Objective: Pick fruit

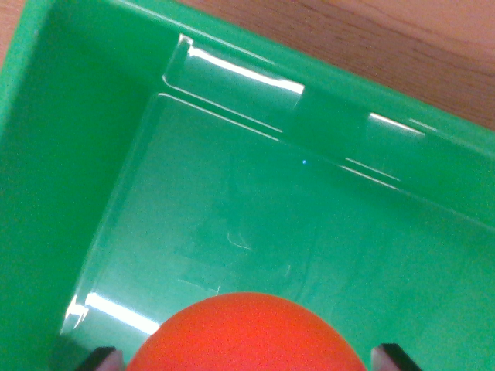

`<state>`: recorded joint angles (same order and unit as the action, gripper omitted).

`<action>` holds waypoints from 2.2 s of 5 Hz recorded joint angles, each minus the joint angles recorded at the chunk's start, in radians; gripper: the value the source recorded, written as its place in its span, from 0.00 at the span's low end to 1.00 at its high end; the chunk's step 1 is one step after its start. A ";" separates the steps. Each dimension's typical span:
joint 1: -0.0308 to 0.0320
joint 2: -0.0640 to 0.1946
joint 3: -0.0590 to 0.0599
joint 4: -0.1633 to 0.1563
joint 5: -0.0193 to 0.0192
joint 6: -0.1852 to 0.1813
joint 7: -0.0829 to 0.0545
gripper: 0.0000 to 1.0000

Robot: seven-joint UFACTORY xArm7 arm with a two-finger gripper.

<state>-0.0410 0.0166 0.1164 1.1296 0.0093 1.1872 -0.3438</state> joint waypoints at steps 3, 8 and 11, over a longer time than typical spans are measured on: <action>-0.0017 -0.036 0.001 0.046 0.0050 0.082 -0.003 1.00; -0.0031 -0.068 0.002 0.085 0.0093 0.153 -0.006 1.00; -0.0042 -0.091 0.002 0.115 0.0125 0.205 -0.008 1.00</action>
<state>-0.0452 -0.0747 0.1186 1.2443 0.0218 1.3927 -0.3516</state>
